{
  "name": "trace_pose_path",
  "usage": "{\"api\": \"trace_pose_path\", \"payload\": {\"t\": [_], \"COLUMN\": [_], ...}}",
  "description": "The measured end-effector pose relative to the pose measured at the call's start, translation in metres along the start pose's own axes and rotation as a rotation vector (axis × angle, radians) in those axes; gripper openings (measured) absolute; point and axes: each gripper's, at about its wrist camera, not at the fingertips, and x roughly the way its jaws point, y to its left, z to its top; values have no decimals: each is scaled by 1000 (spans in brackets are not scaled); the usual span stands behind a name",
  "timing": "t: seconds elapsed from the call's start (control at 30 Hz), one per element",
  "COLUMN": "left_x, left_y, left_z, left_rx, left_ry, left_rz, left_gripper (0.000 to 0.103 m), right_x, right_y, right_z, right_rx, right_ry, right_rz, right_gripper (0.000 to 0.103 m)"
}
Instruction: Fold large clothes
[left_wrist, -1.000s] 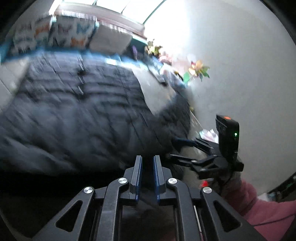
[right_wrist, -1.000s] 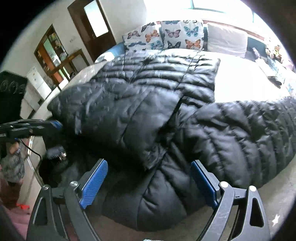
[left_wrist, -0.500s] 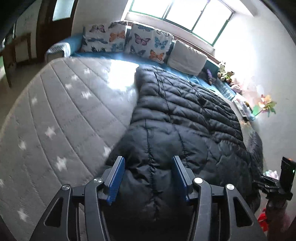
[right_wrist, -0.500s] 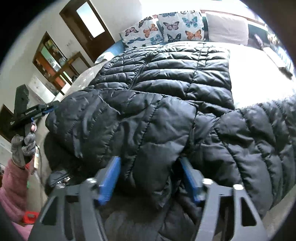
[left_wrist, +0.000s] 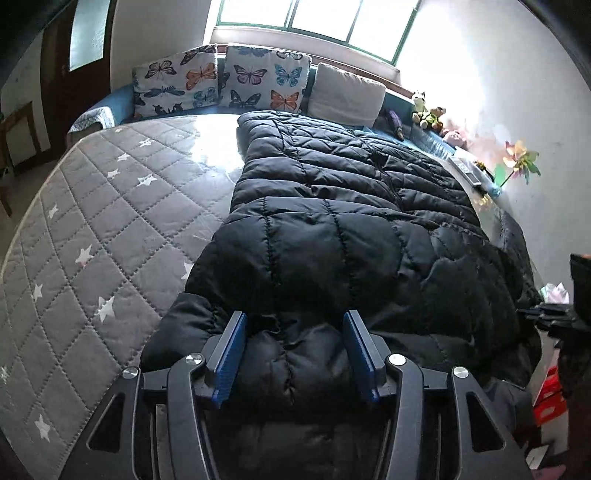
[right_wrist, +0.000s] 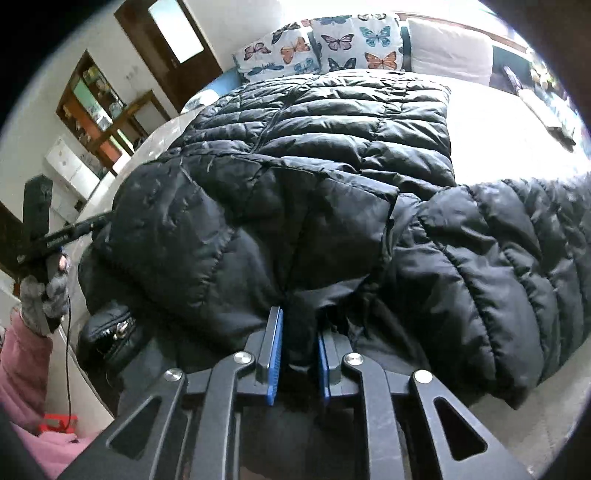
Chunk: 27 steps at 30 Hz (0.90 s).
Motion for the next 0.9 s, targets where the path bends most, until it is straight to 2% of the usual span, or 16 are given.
{"api": "trace_pose_path", "payload": {"t": [0.1,0.17,0.27,0.43,0.6,0.67,0.77,0.9], "left_x": [-3,-4,-5,-7,-7,-7,-6,-6], "left_y": [0,-2,-7,-3,-1,-1,1,-1], "left_z": [1,1,1,1,1,1,2,6], "left_rx": [1,1,26,44,48,49,47,50], "left_ry": [3,0,-4,-4,-3,-2,-2,5], "left_rz": [1,2,20,13,15,15,7,18], "left_gripper": [60,63,66,66,67,67,69,69], "right_x": [-22,-35,-50,-54,-22,3,35,35], "right_y": [6,14,26,37,44,40,31,30], "right_z": [8,14,26,42,53,52,41,33], "right_rx": [-38,-91,-157,-185,-190,-171,-160,-165], "right_ry": [-39,-73,-130,-188,-164,-107,-23,-25], "right_rz": [-61,-127,-171,-168,-128,-111,-144,-140], "right_gripper": [26,36,50,53,55,55,55,55]}}
